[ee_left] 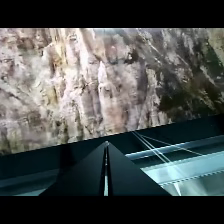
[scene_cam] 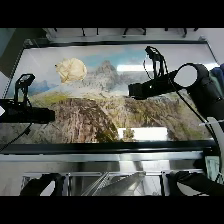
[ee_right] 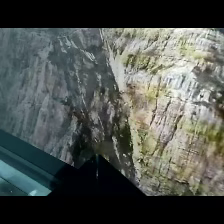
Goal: Fold the shirts.
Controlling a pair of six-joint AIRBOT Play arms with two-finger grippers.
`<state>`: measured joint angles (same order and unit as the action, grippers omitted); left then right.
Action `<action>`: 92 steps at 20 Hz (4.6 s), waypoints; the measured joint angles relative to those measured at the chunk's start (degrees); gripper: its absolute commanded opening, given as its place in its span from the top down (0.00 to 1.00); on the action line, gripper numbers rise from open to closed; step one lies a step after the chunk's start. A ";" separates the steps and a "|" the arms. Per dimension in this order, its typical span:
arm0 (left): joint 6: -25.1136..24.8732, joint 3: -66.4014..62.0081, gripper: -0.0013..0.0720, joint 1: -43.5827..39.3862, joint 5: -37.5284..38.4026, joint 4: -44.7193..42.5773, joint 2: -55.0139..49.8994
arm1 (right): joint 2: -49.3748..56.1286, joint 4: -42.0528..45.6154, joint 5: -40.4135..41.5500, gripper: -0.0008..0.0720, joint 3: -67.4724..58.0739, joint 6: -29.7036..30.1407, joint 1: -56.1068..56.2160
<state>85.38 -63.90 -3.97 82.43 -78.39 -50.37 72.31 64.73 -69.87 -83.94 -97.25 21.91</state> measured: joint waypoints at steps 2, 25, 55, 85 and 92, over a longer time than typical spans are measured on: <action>-0.02 0.00 0.96 0.00 -0.04 0.00 0.00 | 0.00 0.00 0.00 0.96 0.00 0.00 0.00; -9.90 -44.37 0.03 20.76 -26.71 21.73 -59.17 | 0.04 -0.02 0.00 0.96 0.00 0.00 0.00; -17.97 -10.97 0.97 12.17 -23.76 32.70 -26.95 | 7.45 -4.13 -0.13 0.96 0.00 0.22 -0.11; 15.30 4.61 0.20 -42.42 -19.98 14.12 -15.10 | -6.69 10.45 -22.82 0.95 0.68 5.29 -25.83; 6.34 30.29 0.24 -7.02 -13.05 18.45 6.99 | -5.29 -1.60 -19.52 0.95 4.04 9.27 -22.75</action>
<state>91.72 -33.61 -10.98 69.38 -59.94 -43.38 67.02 63.13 -89.38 -79.90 -87.99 -0.84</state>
